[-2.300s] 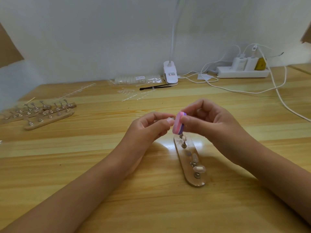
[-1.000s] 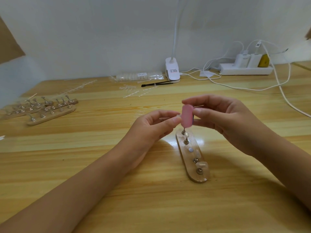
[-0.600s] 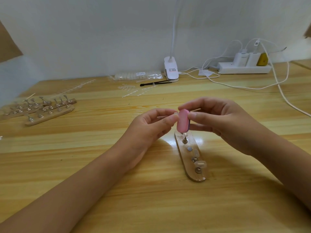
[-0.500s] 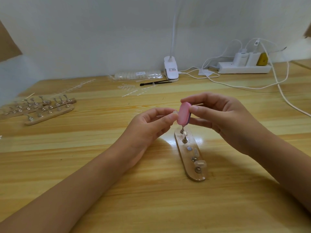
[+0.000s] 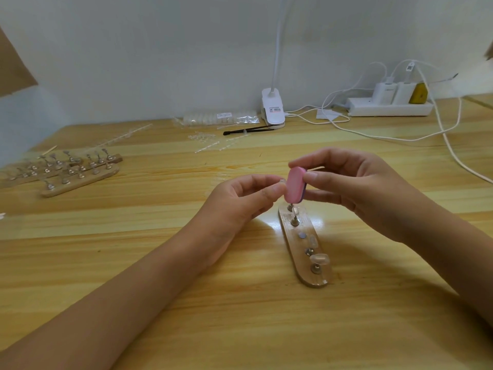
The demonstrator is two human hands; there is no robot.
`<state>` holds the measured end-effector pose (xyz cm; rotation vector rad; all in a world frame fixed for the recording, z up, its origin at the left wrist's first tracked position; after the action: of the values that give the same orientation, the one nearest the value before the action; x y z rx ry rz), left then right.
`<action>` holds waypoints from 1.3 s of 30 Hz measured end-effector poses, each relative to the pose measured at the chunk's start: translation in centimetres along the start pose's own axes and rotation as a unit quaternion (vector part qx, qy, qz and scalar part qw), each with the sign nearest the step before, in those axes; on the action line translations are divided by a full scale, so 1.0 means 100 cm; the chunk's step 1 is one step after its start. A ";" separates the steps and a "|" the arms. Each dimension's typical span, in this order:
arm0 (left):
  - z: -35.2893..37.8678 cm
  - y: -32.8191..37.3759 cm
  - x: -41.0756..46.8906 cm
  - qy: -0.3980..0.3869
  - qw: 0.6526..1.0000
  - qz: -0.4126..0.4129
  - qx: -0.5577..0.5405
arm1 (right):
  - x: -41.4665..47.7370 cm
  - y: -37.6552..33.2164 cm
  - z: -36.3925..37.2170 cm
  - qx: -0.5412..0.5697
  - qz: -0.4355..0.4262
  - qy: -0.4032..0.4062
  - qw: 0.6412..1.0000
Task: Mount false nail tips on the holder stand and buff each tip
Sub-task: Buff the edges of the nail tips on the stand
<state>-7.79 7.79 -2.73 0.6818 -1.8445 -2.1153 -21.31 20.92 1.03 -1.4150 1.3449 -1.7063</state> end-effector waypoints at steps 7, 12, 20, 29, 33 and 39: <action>0.000 0.000 0.001 0.003 1.000 -0.001 0.000 | -0.001 0.004 0.002 -0.006 0.019 -0.001 1.000; 0.000 0.001 0.002 0.007 1.000 -0.001 -0.019 | -0.001 0.006 0.002 0.022 0.005 0.049 0.999; -0.001 0.003 -0.002 -0.004 1.000 -0.003 -0.029 | -0.002 0.006 0.004 0.031 0.009 0.081 0.996; 0.000 0.005 -0.002 0.004 0.999 -0.010 -0.048 | -0.002 0.008 0.006 0.016 0.018 0.079 0.997; -0.001 0.004 0.000 0.005 0.999 -0.011 -0.052 | -0.003 0.009 0.010 0.013 0.018 0.064 0.998; 0.001 0.005 -0.002 0.011 0.997 -0.011 -0.069 | -0.004 0.009 0.014 0.012 0.017 0.048 0.999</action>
<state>-7.75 7.84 -2.16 0.6918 -1.6681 -2.2152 -20.09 20.45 0.02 -1.3057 1.3864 -1.7818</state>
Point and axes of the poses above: each hand's wrist, its own x-axis towards the middle knuckle, its own z-axis out of the palm, y = z × x, the point moved 3 cm from there along x, towards the middle knuckle, and after that the axes turned 11 degrees about -z, right-handed, at the moved point
